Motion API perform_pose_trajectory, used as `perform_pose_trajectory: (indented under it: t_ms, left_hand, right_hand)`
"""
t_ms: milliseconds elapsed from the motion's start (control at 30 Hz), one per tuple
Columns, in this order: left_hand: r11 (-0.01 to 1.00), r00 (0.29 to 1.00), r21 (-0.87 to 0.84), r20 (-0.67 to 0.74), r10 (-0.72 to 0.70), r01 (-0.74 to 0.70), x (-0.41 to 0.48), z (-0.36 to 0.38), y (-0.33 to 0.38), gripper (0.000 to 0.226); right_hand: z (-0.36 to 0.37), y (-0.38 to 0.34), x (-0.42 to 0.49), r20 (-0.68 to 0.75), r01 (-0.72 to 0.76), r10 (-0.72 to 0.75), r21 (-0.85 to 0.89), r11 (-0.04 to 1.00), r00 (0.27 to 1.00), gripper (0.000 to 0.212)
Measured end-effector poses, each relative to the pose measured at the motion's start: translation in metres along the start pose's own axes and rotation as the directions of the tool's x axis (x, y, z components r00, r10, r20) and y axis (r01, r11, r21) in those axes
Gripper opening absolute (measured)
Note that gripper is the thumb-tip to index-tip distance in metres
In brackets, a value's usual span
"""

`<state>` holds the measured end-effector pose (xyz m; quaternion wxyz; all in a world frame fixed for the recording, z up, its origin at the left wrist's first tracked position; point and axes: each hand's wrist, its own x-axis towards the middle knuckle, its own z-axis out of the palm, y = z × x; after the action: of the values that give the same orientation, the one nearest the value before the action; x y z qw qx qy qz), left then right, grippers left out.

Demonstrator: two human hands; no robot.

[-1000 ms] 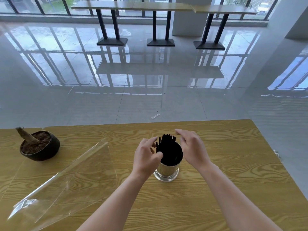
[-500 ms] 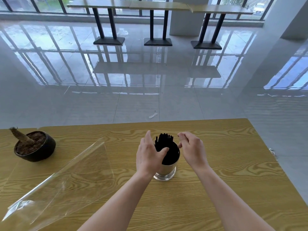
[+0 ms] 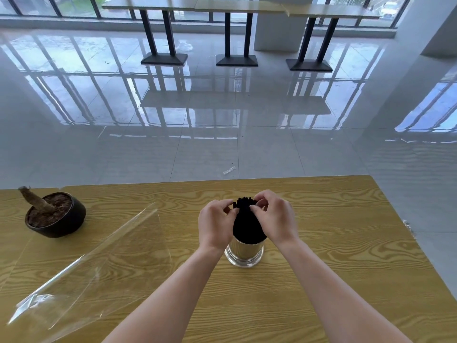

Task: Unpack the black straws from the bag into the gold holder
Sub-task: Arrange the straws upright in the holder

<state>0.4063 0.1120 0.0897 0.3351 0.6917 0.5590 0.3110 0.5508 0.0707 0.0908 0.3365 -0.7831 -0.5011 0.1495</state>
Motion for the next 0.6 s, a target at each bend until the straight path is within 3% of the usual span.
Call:
perform_pose_trajectory:
  t_ms: [67, 300, 433, 600]
  left_hand:
    - [0.999, 1.0, 0.034, 0.029, 0.004, -0.005, 0.001, 0.001, -0.004, 0.009]
    - [0.989, 0.997, 0.143, 0.061, 0.037, -0.046, -0.009, 0.005, -0.013, 0.01]
    - [0.97, 0.997, 0.233, 0.049, 0.064, -0.074, -0.015, 0.01, -0.008, 0.014]
    - [0.922, 0.991, 0.369, 0.102, 0.082, -0.114, -0.015, 0.014, 0.0, 0.019]
  right_hand:
    - [0.001, 0.001, -0.001, -0.005, 0.0, 0.0, -0.008, 1.0, 1.0, 0.02]
    - [-0.004, 0.017, -0.01, -0.046, -0.009, 0.007, -0.023, 1.0, 0.999, 0.03]
    - [-0.002, 0.019, -0.011, -0.031, -0.017, 0.013, -0.134, 0.991, 0.999, 0.035]
    - [0.002, 0.01, -0.011, 0.053, 0.003, 0.011, -0.243, 0.97, 0.999, 0.018]
